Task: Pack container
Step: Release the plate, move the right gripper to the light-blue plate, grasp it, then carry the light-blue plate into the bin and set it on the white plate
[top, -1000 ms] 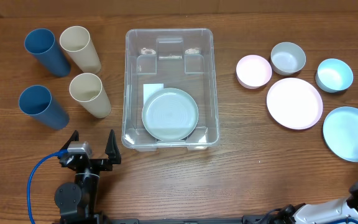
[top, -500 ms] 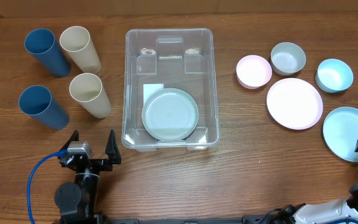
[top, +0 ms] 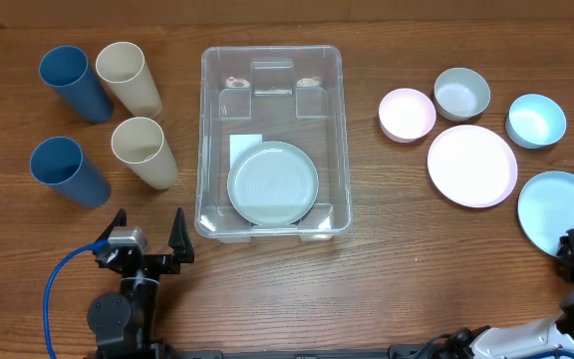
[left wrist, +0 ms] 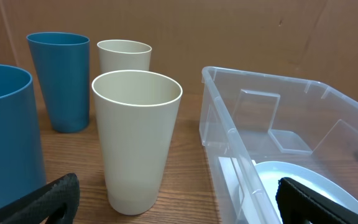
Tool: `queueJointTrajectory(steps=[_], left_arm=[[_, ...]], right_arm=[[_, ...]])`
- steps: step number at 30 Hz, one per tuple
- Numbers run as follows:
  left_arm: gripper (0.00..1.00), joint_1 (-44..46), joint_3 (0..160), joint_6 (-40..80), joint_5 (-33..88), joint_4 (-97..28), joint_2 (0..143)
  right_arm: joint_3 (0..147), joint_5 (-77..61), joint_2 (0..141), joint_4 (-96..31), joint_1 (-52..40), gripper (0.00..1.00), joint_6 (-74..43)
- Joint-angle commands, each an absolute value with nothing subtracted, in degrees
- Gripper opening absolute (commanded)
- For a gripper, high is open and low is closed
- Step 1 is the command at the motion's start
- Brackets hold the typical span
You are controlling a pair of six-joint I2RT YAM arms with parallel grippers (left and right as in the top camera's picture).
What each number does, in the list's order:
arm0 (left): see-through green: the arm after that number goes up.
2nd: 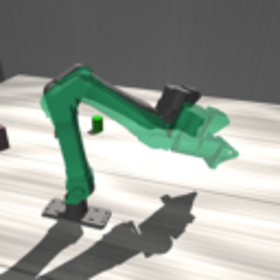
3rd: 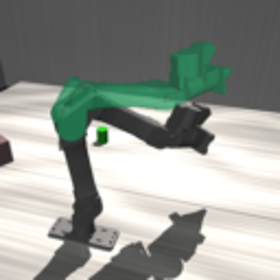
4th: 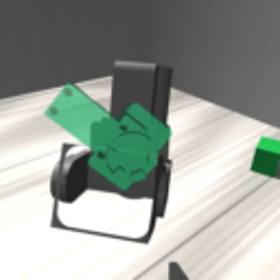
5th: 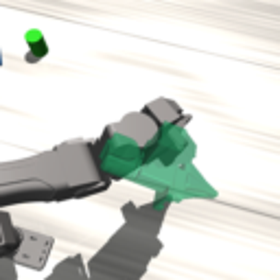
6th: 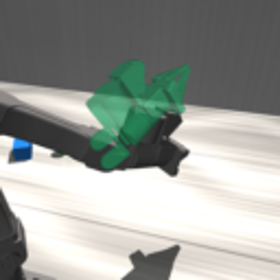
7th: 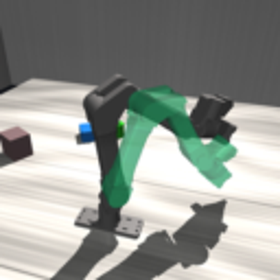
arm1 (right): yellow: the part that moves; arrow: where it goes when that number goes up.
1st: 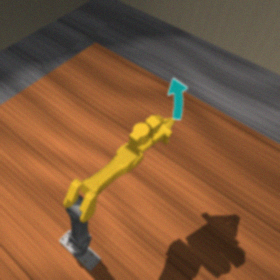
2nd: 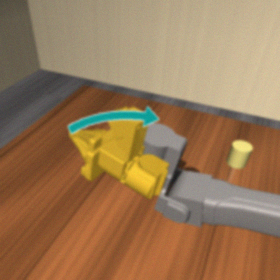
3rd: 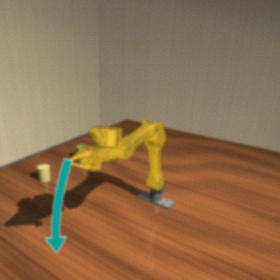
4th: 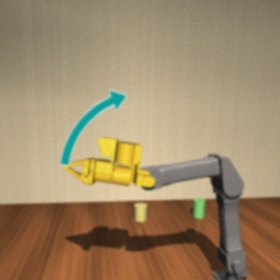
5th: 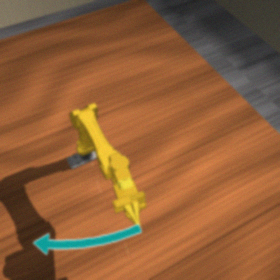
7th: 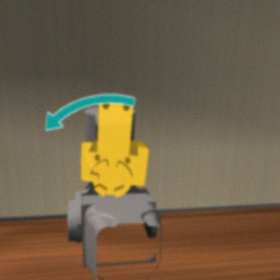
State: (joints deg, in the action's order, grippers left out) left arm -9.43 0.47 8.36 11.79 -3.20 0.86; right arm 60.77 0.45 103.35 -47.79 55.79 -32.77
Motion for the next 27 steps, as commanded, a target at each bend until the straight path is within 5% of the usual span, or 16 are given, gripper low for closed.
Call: queueJointTrajectory(steps=[1,3,14,27], left_arm=[[1.00,-9.74,0.27,7.27,11.88,-3.18,0.32],[1.00,-9.74,0.27,7.27,11.88,-3.18,0.32],[1.00,-9.74,0.27,7.29,11.88,-3.18,0.32],[1.00,-9.74,0.27,7.27,11.88,-3.18,0.32]], right_arm=[[59.99,1.48,102.89,-47.18,55.83,0.21,-33.04],[59.99,1.58,102.89,-47.16,55.83,0.04,-33.04],[62.74,1.19,102.89,-49.25,55.83,0.04,-33.01],[91.22,-14.00,102.76,-68.53,55.44,0.04,-30.15]])
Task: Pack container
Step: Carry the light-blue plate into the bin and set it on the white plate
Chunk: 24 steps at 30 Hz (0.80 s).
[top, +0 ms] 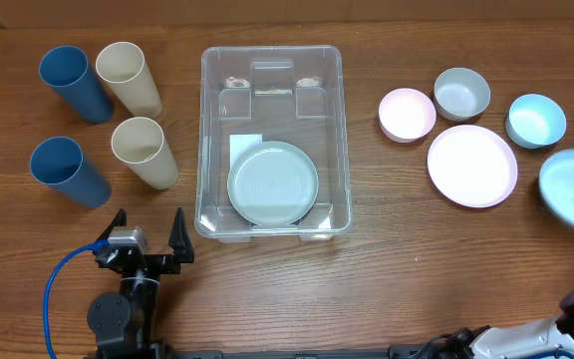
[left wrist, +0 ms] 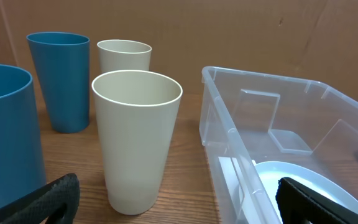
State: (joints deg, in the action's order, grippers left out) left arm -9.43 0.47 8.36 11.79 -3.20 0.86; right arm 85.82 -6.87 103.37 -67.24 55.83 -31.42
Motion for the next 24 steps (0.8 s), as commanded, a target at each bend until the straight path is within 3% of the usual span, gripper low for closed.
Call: queueJointTrajectory(steps=[1,9,19,24], left_arm=[[1.00,-9.74,0.27,7.27,11.88,-3.18,0.32],[1.00,-9.74,0.27,7.27,11.88,-3.18,0.32],[1.00,-9.74,0.27,7.27,11.88,-3.18,0.32],[1.00,-9.74,0.27,7.27,11.88,-3.18,0.32]], right_arm=[[92.12,-16.25,102.72,-68.71,55.11,0.04,-28.34],[99.04,-22.85,100.25,-75.57,43.75,0.04,-18.70],[102.87,-22.55,93.06,-77.28,15.79,0.04,-16.49],[103.77,-17.47,91.39,-75.05,1.45,0.04,-21.47]])
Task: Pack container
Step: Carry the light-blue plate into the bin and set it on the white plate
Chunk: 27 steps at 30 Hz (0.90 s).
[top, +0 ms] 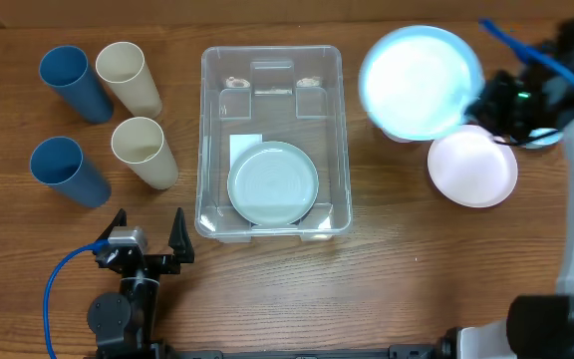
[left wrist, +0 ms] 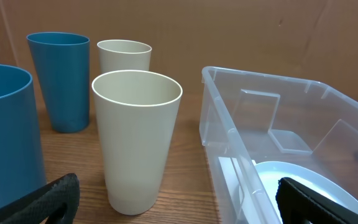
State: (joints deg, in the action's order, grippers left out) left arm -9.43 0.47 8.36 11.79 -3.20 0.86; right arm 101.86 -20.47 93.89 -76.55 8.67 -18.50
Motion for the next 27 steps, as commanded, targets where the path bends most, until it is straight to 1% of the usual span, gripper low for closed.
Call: queueJointTrajectory(steps=[1,8,10,13,18,27], left_arm=[[1.00,-9.74,0.27,7.27,11.88,-3.18,0.32],[1.00,-9.74,0.27,7.27,11.88,-3.18,0.32],[1.00,-9.74,0.27,7.27,11.88,-3.18,0.32],[1.00,-9.74,0.27,7.29,11.88,-3.18,0.32],[1.00,-9.74,0.27,7.27,11.88,-3.18,0.32],[1.00,-9.74,0.27,7.27,11.88,-3.18,0.32]], right_arm=[[103.77,-17.10,91.39,-74.37,-1.15,0.04,-21.82],[103.24,-2.70,92.40,-69.56,-20.05,0.04,-27.90],[103.09,1.13,93.41,-68.82,-24.12,0.04,-28.80],[102.98,3.25,95.35,-67.20,-28.51,0.04,-28.80],[102.87,6.48,100.01,-67.16,-32.05,0.04,-29.69],[101.95,6.42,107.39,-69.67,-32.32,0.04,-29.89]])
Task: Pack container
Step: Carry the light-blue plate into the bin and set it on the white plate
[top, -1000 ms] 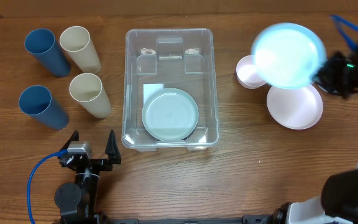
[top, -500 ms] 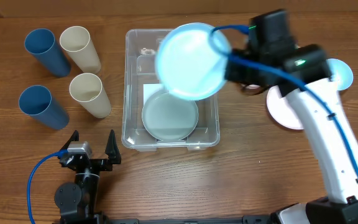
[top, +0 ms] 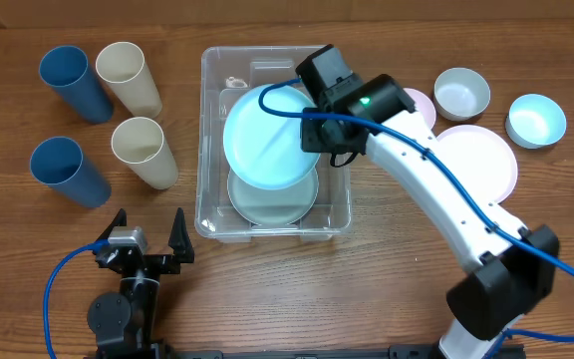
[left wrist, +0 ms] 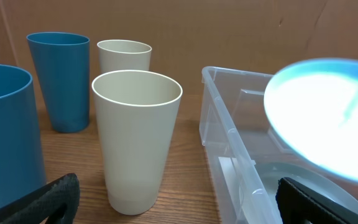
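The clear plastic container (top: pixel 211 70) stands mid-table with a pale green plate (top: pixel 267 206) on its floor. Above it hangs a light blue plate (top: pixel 267 135), tilted, with my right gripper (top: pixel 312 125) shut on its right rim. In the left wrist view the blue plate (left wrist: pixel 328 118) hovers blurred over the container (left wrist: pixel 229 134). My left gripper (top: pixel 147 237) rests open near the table's front left, nothing between its fingers. Two blue cups (top: pixel 65 170) and two cream cups (top: pixel 143 152) stand at the left.
To the right lie a pink plate (top: pixel 486 170), a pink bowl (top: pixel 422 100), a grey bowl (top: pixel 462 93) and a light blue bowl (top: pixel 536 120). The right arm (top: pixel 436 199) stretches diagonally from the front right across the table to the container.
My right gripper has carried the light blue plate from above the pink bowl, right of the container, to over the container's middle. The left gripper has not moved.
The light blue plate first lay at the table's far right edge by my right gripper. Then it was raised there, blurred. Later it was held high to the right of the container, and now it hangs tilted over the green plate inside.
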Tool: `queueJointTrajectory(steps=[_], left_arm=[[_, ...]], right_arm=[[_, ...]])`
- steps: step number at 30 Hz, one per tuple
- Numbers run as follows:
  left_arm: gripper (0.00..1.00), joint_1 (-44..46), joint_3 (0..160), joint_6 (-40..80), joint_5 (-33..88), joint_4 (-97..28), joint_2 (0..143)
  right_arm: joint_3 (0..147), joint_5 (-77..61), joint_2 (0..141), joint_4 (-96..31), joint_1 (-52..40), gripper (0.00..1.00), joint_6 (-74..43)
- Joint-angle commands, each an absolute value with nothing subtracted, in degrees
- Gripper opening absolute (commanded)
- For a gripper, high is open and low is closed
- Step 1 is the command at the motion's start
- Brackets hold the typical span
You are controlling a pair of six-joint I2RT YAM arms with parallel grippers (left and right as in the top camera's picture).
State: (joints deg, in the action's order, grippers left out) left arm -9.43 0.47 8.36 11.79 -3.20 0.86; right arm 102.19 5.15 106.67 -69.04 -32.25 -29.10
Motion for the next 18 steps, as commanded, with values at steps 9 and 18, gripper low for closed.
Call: queueJointTrajectory(steps=[9,18], left_arm=[[1.00,-9.74,0.27,7.27,11.88,-3.18,0.32],[1.00,-9.74,0.27,7.27,11.88,-3.18,0.32]], right_arm=[[92.92,5.10,107.50,-68.36,-34.06,0.04,-30.09],[90.11,4.45,107.50,-63.68,-36.53,0.04,-30.98]])
